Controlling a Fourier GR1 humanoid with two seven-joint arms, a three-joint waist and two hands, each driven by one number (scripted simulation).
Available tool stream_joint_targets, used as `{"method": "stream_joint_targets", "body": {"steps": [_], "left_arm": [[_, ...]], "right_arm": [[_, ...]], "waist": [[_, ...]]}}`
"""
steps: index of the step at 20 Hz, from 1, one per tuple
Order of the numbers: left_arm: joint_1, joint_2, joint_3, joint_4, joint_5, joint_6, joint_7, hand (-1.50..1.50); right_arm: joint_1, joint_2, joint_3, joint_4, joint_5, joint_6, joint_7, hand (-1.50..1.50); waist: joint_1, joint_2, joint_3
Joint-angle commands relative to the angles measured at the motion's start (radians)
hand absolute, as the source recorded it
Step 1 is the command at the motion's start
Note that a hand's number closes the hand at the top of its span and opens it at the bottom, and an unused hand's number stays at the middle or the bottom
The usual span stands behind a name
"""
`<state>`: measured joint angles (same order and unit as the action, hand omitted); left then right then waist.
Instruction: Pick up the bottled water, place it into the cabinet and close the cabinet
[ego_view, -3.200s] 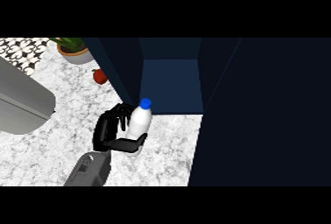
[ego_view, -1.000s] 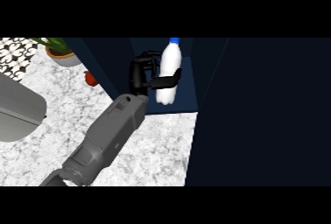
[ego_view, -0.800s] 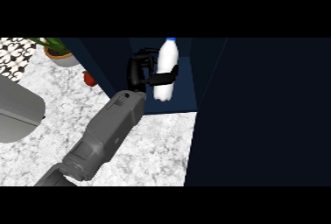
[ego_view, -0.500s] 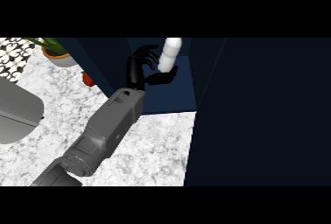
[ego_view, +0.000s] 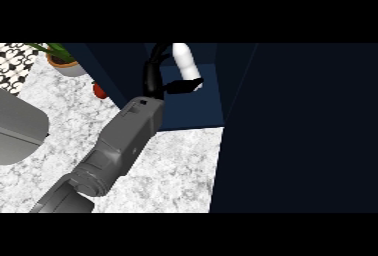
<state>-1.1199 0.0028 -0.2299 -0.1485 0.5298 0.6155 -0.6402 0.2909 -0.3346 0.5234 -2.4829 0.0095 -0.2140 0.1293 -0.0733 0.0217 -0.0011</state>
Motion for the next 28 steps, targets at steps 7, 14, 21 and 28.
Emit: {"method": "stream_joint_targets", "body": {"steps": [7,14,21,28], "left_arm": [[-0.025,-0.003,0.028,0.045,-0.01,-0.062,-0.056,-1.5],[-0.037,-0.003,0.024,-0.044,0.012,-0.199,-0.065,-1.5],[0.012,-0.003,0.043,-0.097,0.052,-0.413,-0.103,-1.5],[0.141,-0.003,-0.059,-0.346,0.123,-0.412,0.004,-1.5]], "right_arm": [[-0.006,0.022,0.036,-0.042,0.014,-0.001,0.011,-1.5],[-0.01,-0.001,-0.05,-0.04,-0.063,0.036,0.014,-1.5],[0.059,-0.024,-0.081,-0.055,-0.063,0.057,-0.017,-1.5],[-0.006,0.011,-0.048,-0.091,0.012,0.004,0.094,-1.5]], "waist": [[-0.003,0.004,0.0],[-0.003,-0.002,0.001],[0.018,-0.01,0.001],[0.066,-0.031,0.0]]}}
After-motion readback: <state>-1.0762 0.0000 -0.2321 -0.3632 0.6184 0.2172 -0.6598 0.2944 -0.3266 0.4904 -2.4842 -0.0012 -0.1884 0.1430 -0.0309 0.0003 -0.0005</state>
